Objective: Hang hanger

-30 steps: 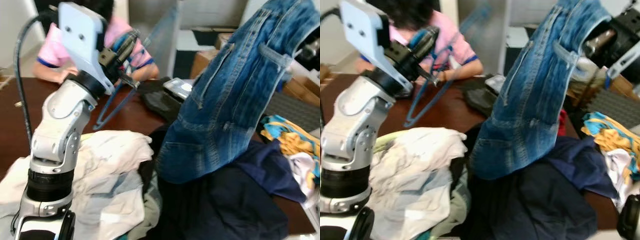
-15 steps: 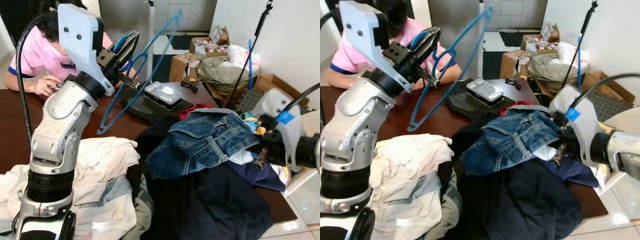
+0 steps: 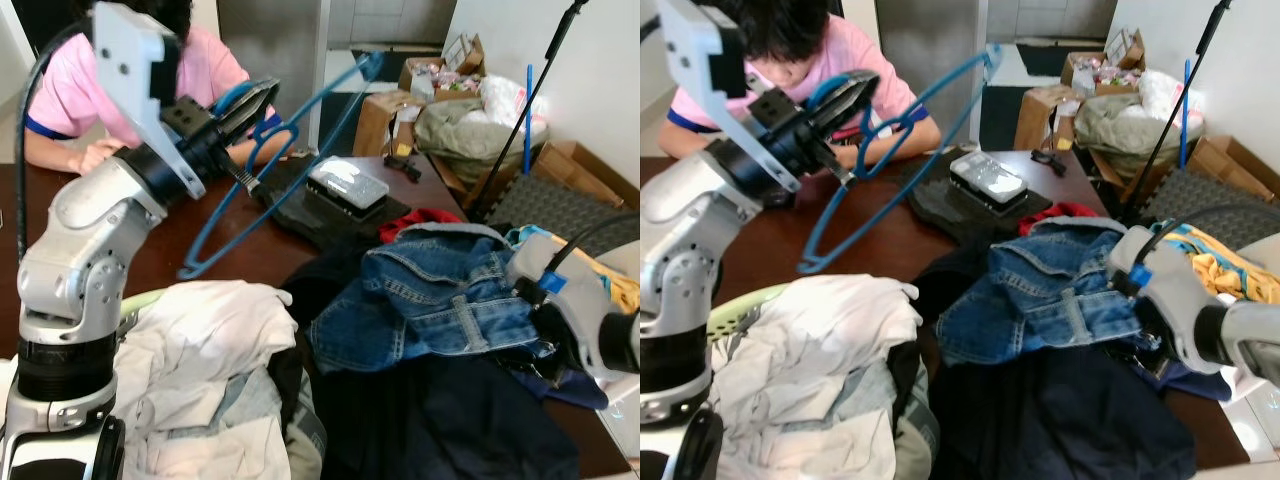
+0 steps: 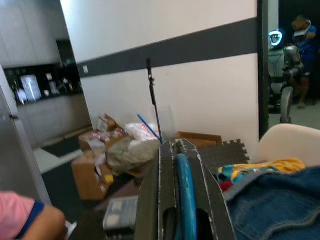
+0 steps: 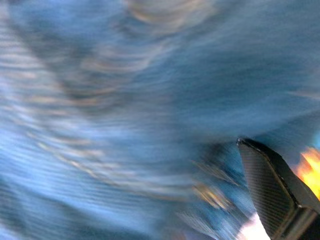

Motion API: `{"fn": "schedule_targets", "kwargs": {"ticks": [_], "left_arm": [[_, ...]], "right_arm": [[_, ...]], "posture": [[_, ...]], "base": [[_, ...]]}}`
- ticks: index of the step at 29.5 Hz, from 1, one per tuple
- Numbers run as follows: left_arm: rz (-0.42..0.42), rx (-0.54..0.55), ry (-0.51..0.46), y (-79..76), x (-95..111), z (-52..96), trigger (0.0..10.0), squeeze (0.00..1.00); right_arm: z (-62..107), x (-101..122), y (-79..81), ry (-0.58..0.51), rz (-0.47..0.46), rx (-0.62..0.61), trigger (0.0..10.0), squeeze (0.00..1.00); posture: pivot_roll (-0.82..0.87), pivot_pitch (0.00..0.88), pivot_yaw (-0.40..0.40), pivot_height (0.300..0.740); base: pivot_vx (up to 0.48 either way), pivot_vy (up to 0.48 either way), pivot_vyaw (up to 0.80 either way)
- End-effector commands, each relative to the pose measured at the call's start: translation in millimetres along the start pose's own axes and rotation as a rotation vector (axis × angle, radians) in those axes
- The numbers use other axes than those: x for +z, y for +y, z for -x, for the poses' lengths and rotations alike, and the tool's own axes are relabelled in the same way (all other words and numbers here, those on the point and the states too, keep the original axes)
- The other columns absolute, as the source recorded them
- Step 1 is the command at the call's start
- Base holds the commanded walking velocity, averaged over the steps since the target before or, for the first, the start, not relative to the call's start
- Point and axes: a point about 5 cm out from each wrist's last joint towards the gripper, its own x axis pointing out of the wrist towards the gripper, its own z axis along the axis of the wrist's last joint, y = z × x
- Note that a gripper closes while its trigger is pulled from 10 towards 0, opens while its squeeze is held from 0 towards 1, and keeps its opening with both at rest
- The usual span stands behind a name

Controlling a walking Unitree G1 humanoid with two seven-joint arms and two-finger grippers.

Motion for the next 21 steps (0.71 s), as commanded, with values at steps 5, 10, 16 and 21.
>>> {"fn": "schedule_targets", "kwargs": {"ticks": [5, 10, 16, 21], "left_arm": [[0.02, -0.239, 0.023, -8.4, 11, 11.7, 10.0, 0.0], [0.041, -0.313, 0.008, -14.6, 17, 11.1, 10.0, 0.0], [0.059, -0.376, 0.006, -18.0, 19, 10.5, 10.0, 0.0], [0.07, -0.437, 0.006, -20.8, 20, 10.0, 10.0, 0.0]], "right_arm": [[53.8, -13, -57.6, 0.07, -0.017, -0.339, 10.0, 1.0], [87.7, 21, -52.0, -0.271, -0.011, -0.259, 10.0, 1.0], [112.8, 39, -40.7, -0.532, 0.025, -0.136, 10.0, 1.0], [118.3, 54, -30.9, -0.697, 0.06, -0.023, 10.0, 1.0]], "posture": [[0.01, 0.072, -0.042, 0.74], [0.01, 0.076, -0.036, 0.74], [0.0, 0.078, -0.032, 0.74], [0.0, 0.077, -0.029, 0.74]], "base": [[0.0, 0.0, 0.0], [0.0, 0.0, 0.0], [0.0, 0.0, 0.0], [0.0, 0.0, 0.0]]}}
